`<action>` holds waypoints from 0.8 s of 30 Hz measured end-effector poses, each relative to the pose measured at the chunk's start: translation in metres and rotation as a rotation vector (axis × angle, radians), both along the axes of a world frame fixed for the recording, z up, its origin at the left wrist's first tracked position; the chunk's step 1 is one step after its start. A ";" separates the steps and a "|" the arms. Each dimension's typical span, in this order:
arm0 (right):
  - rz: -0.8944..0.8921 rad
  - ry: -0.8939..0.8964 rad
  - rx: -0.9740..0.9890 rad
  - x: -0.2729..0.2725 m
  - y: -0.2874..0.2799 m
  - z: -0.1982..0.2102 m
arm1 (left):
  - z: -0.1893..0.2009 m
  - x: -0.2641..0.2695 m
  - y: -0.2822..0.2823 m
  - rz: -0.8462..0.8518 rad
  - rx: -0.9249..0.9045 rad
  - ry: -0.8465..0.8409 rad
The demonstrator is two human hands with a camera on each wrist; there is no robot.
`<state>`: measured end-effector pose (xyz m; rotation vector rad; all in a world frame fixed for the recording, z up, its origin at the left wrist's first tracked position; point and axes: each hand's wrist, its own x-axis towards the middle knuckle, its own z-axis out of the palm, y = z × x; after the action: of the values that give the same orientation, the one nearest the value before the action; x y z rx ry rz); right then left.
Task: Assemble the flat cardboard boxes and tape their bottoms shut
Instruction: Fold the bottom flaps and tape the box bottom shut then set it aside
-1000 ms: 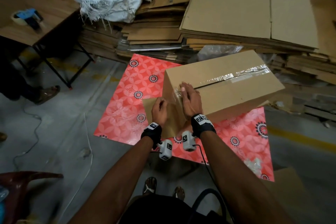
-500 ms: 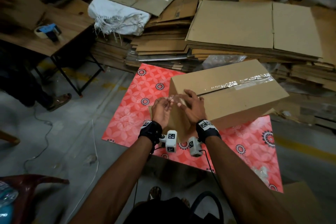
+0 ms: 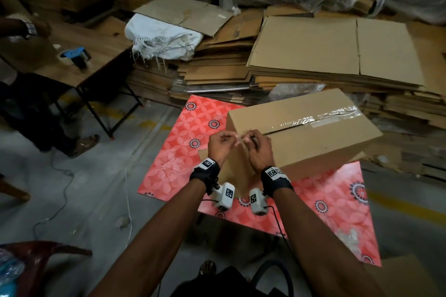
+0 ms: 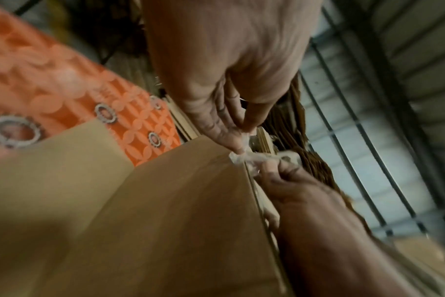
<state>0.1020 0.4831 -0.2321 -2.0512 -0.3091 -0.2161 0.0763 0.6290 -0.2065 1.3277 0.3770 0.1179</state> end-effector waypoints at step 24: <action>-0.043 0.098 0.091 0.005 0.000 0.008 | 0.000 0.008 0.006 -0.224 0.528 -0.074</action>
<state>0.1068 0.4833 -0.2244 -1.9721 -0.1913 -0.1521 0.0847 0.6350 -0.2068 1.8719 0.1322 0.0803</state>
